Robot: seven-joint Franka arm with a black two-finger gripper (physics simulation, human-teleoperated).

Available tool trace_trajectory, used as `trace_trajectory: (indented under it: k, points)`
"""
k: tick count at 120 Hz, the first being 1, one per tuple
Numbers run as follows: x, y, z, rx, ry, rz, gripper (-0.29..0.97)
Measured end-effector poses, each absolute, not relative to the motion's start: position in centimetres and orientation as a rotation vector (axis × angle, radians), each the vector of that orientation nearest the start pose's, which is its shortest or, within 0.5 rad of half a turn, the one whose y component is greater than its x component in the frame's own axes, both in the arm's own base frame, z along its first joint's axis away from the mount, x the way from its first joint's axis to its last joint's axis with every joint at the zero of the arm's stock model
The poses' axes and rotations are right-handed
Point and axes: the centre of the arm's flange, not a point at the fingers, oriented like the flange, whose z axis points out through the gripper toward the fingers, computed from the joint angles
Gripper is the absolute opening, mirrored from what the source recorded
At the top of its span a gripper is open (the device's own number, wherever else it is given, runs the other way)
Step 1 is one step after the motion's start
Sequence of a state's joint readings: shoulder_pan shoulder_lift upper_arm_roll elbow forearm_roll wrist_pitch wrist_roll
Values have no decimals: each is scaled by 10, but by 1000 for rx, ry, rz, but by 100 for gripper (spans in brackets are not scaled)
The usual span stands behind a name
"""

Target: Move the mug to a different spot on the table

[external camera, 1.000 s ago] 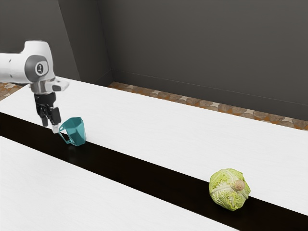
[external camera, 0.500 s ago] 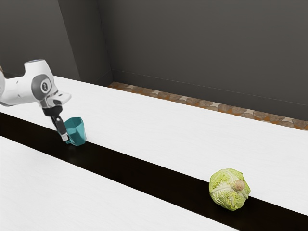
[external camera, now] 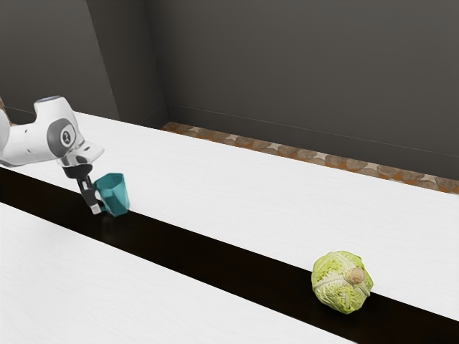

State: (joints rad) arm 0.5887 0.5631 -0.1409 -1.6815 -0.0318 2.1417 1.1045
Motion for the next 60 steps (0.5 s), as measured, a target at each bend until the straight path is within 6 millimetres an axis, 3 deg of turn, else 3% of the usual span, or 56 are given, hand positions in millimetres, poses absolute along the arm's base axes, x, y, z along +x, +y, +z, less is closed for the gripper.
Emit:
trace_trajectory:
  k: [20,60]
  points:
    - [598,298,268,-3104,1019,-51,19]
    - [601,296,268,-3059,997,-200,4]
